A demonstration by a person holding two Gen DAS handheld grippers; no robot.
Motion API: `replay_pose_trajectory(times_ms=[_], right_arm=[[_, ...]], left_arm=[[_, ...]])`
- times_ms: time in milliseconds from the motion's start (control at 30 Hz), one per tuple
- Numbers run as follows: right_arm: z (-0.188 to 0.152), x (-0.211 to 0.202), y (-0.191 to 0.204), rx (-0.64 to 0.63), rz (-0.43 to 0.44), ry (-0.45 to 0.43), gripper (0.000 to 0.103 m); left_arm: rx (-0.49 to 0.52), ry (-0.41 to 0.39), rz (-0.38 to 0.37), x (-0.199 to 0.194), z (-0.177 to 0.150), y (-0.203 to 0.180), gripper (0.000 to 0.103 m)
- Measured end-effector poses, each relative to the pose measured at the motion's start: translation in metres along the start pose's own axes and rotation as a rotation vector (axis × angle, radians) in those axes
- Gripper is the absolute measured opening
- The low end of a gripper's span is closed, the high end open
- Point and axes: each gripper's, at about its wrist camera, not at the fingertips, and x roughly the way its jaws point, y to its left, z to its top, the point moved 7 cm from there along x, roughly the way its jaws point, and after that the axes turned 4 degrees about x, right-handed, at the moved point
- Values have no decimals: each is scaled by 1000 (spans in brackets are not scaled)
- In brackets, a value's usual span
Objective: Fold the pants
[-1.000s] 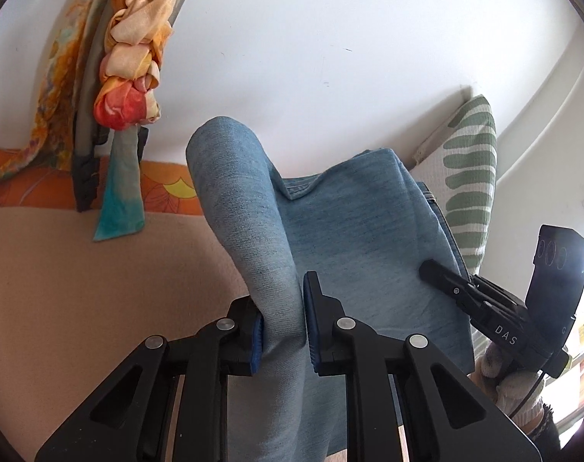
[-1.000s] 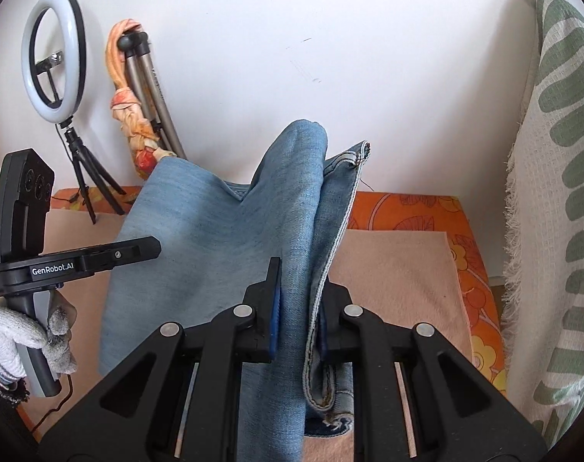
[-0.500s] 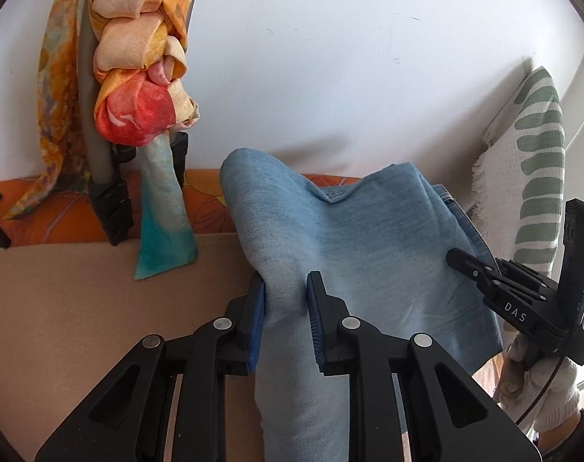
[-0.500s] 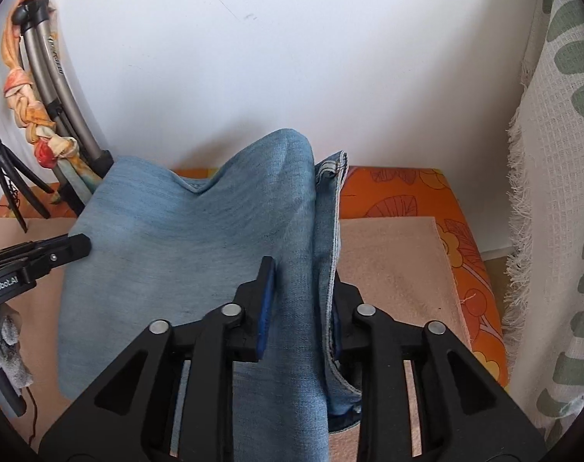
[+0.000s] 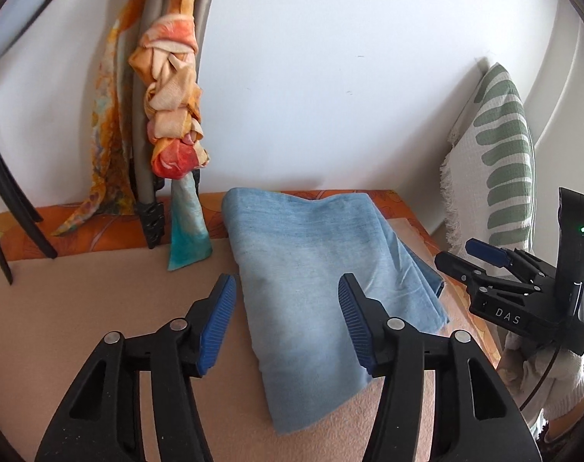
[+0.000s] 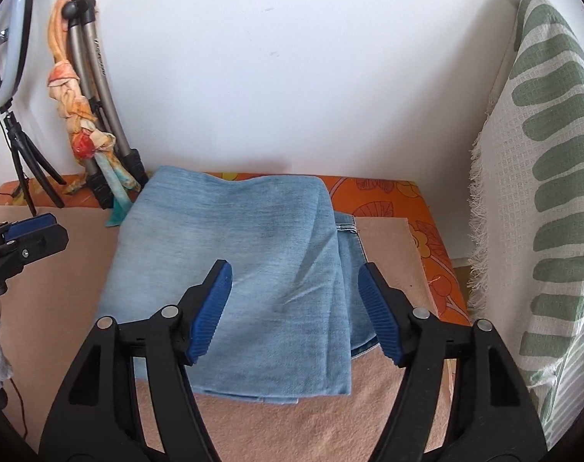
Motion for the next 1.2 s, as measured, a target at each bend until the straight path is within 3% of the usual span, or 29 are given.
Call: replay_pose_trajectory(times_ms=[133,267,367,400,667,900,1000,1200], right_arm=[[-2,-37,18,-4,6,-32,71],[-8,-77,39,-42,-31,-71,72],[-18,-107,54,-57,-49,-115,92],[-21,-118,58,-56,-51,-135,94],[-61,-179,93,-77,-84,-200,95],[-93,-203,110,-27,-75,-234,95],[-106,-209,115,10,-64,-253,103],[-122,-205,126,-3,-51,-249,103]], left_arm=[[20,-35,16,-33,-2,-5,63],[43,-72,24,-71,-10,-11,64],[63,-98,31,-101,-18,-12,70],[66,-112,28,-111,-22,-12,70],[161,-185,68,-173,-56,-22,81],[158,-235,85,-211,-84,-24,85],[165,-227,115,-214,-99,-22,85],[154,-212,143,-213,-123,-15,85]])
